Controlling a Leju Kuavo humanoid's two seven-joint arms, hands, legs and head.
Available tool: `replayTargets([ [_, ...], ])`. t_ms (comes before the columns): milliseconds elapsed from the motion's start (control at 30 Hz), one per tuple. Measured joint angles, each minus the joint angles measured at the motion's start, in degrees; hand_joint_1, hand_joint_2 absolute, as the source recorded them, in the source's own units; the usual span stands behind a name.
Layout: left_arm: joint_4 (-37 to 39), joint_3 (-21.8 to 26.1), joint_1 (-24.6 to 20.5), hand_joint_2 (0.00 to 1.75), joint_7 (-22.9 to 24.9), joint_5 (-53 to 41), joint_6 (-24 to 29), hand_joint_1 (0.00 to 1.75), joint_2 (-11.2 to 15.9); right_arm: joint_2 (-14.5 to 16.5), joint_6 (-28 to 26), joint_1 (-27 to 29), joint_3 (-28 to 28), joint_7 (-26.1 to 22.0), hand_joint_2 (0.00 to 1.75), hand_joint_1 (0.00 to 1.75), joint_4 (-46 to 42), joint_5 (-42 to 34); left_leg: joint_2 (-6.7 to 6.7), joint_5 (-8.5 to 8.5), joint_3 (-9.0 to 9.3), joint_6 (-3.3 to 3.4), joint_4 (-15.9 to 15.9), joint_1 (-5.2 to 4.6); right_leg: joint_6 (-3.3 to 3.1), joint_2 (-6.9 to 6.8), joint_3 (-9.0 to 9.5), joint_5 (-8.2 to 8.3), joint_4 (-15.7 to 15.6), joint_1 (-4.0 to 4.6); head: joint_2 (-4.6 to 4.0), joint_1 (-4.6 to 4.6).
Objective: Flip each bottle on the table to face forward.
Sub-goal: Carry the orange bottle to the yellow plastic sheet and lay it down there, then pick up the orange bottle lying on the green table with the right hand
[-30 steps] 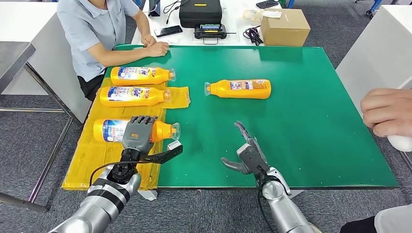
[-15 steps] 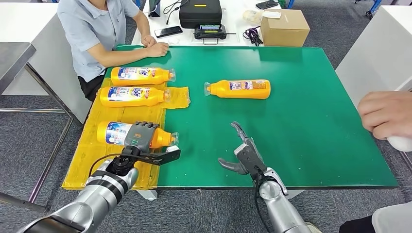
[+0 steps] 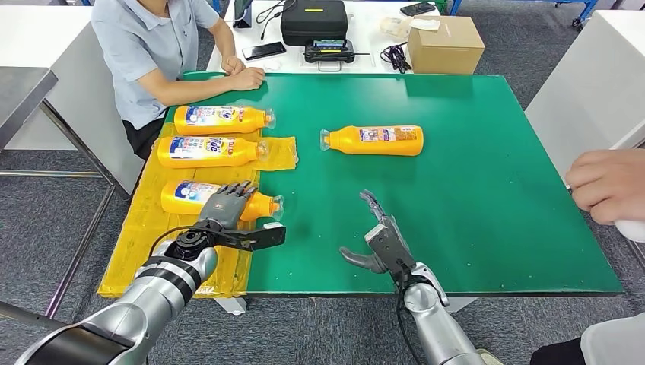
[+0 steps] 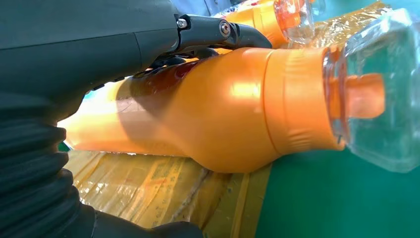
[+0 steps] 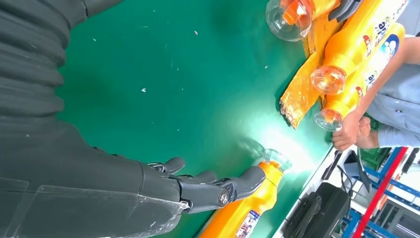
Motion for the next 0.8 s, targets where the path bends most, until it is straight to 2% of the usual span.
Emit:
replayTargets([
  [267, 0.0, 0.3, 0.1, 1.75, -0.2, 0.8, 1.0, 0.0, -0.3, 0.0, 0.1, 0.0, -0.7, -0.1, 1.75, 0.0, 0.3, 0.6, 0.0, 0.0, 0.09, 0.0, 0.0, 0.0, 0.0, 0.0, 0.1, 0.0, 0.0, 0.0, 0.0, 0.0],
  [500, -1.3, -1.2, 3.1, 1.75, -0.9, 0.5, 11.7, 0.0, -1.4, 0.0, -0.3, 0.1, -1.1, -0.4, 1.75, 0.0, 0.4, 1.1, 0.0, 0.01, 0.0, 0.01, 0.0, -0.01, 0.0, 0.0, 0.0, 0.0, 0.0, 0.0, 0.0, 0.0],
  [667, -7.1, -4.1, 6.5, 1.75, -2.8, -1.0, 22.3, 0.0, -1.8, 0.0, -1.6, 0.9, -1.3, -1.1, 1.75, 0.0, 0.4, 1.2, -0.01, 0.0, -0.12, 0.01, 0.0, -0.01, 0.01, 0.0, -0.13, 0.0, 0.0, -0.01, 0.0, 0.0],
  [800, -13.1, -6.6, 9.5, 1.75, -3.7, -0.8, 24.2, 0.0, -1.8, 0.1, -2.0, 1.5, -1.5, -1.6, 1.75, 0.0, 0.4, 1.0, 0.01, -0.01, -0.19, 0.01, 0.0, -0.01, 0.01, 0.01, -0.19, 0.0, 0.0, 0.0, 0.0, -0.01],
])
